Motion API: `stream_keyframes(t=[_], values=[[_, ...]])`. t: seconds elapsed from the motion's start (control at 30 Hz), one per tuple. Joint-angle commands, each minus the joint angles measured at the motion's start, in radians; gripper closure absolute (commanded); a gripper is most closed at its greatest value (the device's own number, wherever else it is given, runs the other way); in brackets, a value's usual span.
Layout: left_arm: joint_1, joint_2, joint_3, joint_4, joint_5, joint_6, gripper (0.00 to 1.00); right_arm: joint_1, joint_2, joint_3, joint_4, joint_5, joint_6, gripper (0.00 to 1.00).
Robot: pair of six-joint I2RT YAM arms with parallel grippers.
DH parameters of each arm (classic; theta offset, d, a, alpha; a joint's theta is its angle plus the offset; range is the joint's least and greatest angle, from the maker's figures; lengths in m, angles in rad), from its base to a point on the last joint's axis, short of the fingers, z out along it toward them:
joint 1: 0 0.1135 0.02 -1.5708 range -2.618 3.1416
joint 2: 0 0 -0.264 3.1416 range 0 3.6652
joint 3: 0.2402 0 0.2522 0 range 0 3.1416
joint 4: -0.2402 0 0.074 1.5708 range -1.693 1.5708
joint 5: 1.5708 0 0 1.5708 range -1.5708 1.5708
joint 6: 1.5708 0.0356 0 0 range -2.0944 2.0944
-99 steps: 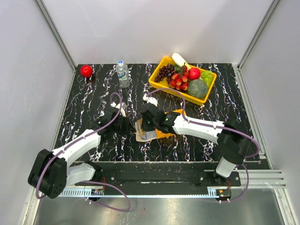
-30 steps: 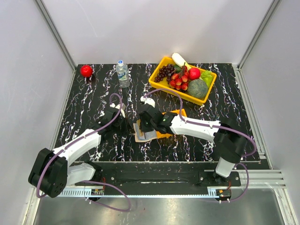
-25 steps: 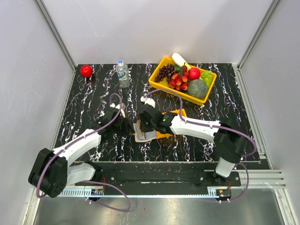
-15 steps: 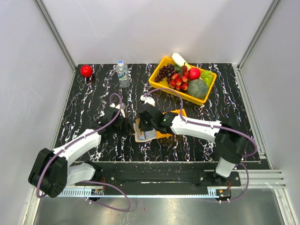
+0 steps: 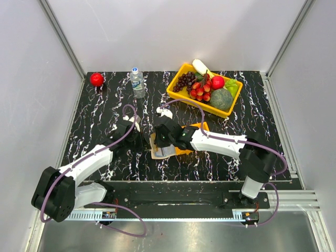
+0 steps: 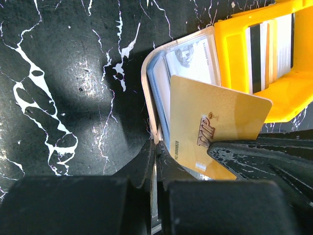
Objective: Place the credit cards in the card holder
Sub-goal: Turn over the card slot in the card holder.
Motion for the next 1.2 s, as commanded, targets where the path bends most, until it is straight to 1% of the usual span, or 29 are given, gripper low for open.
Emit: stream_keyframes(t=[0.0,0.57,0.8,0.9,1.07,1.17], values=[[-0.002,-0.025,0.011,0.029,-0.005,-0.009,1.0,0.011,-0.008,-0.001,0.02,0.019,0.009,1.0],[-0.002,-0.023,0.01,0.029,-0.007,-0.009,1.0,0.011,-0.016,-0.018,-0.003,0.054,0.009,1.0],[-0.002,-0.019,0.007,0.031,-0.01,-0.009,1.0,0.011,-0.062,-0.014,-0.003,0.04,-0.011,1.0],[-0.002,-0.019,0.005,0.029,-0.011,-0.009,1.0,0.009,-0.065,-0.014,-0.006,0.045,-0.019,1.0],[-0.002,-0.016,0.008,0.031,-0.01,-0.01,1.0,0.011,-0.076,-0.021,0.033,-0.001,-0.02,1.0],[-0.002,-0.016,0.008,0.031,-0.01,-0.009,1.0,0.011,-0.07,-0.017,0.03,0.007,-0.02,1.0]])
